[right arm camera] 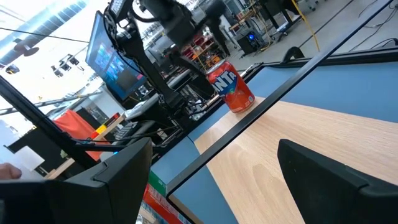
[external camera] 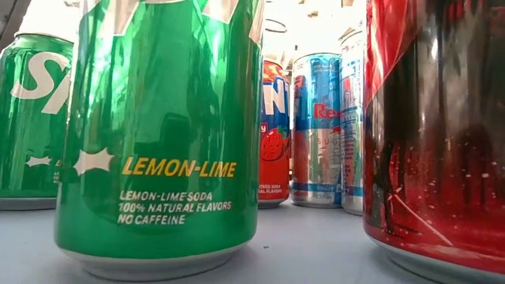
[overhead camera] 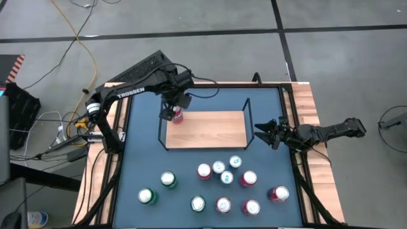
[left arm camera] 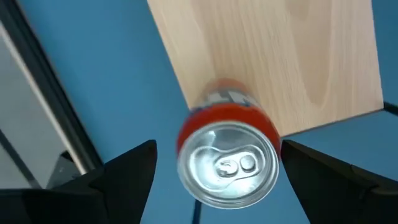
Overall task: Place canned beverage on shelf
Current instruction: Put the orange soda can on the shelf
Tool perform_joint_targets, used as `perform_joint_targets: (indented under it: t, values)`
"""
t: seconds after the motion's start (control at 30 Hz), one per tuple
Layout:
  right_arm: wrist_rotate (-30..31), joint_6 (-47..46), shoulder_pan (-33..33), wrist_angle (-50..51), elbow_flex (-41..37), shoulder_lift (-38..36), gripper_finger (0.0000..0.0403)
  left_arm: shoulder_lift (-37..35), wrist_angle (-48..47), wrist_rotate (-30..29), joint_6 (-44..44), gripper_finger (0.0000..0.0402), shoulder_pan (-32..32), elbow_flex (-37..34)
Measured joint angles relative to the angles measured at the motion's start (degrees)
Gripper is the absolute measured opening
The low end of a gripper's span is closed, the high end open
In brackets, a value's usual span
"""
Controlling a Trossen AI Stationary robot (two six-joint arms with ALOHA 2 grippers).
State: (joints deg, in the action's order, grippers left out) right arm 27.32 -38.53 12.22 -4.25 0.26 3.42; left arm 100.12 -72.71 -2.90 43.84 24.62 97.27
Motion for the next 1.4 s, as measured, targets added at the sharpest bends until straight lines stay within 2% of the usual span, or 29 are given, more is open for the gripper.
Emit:
perform_joint_targets:
  t: [0.17, 0.27, 0.37, 0.47, 0.53, 0.67, 0.77, 0.87, 1.03, 1.4]
  values:
    - [0.0, 0.0, 0.0, 0.0, 0.0, 0.0, 0.0347, 0.0, -4.2, -0.1, -6.7, 0.0328, -1.1, 7.1]
    - [0.0, 0.0, 0.0, 0.0, 0.0, 0.0, 0.0347, 0.0, -8.0, 2.0, -11.1, 0.0328, -2.6, 12.0]
    - [0.0, 0.0, 0.0, 0.0, 0.0, 0.0, 0.0347, -0.1, -9.5, 4.5, -19.2, 0.0328, -5.0, 16.2]
    - [0.0, 0.0, 0.0, 0.0, 0.0, 0.0, 0.0347, -0.1, -9.2, 4.3, -26.5, 0.0328, -8.6, 18.3]
    - [0.0, 0.0, 0.0, 0.0, 0.0, 0.0, 0.0347, -0.2, -9.3, -1.0, -29.7, 0.0328, -11.3, 18.2]
    - [0.0, 0.2, 0.0, 0.0, 0.0, 0.0, 0.0347, 1.5, -9.4, -15.2, -38.1, 0.0328, -14.5, 17.7]
    - [0.0, 0.2, 0.0, 0.0, 0.0, 0.0, 0.0347, 3.4, -9.4, -15.9, -44.4, 0.0328, -14.0, 17.7]
    - [0.0, 0.1, 0.0, 0.0, 0.0, 0.0, 0.0347, 5.2, -9.4, -13.8, -45.2, 0.0328, -12.6, 17.7]
    - [0.0, 0.1, 0.0, 0.0, 0.0, 0.0, 0.0347, 8.1, -9.6, -13.9, -42.6, 0.0328, -9.9, 17.7]
    - [-0.1, 0.0, 0.0, 0.0, 0.0, 0.0, 0.0347, 9.8, -13.5, -14.2, -50.0, 0.0328, -5.3, 17.7]
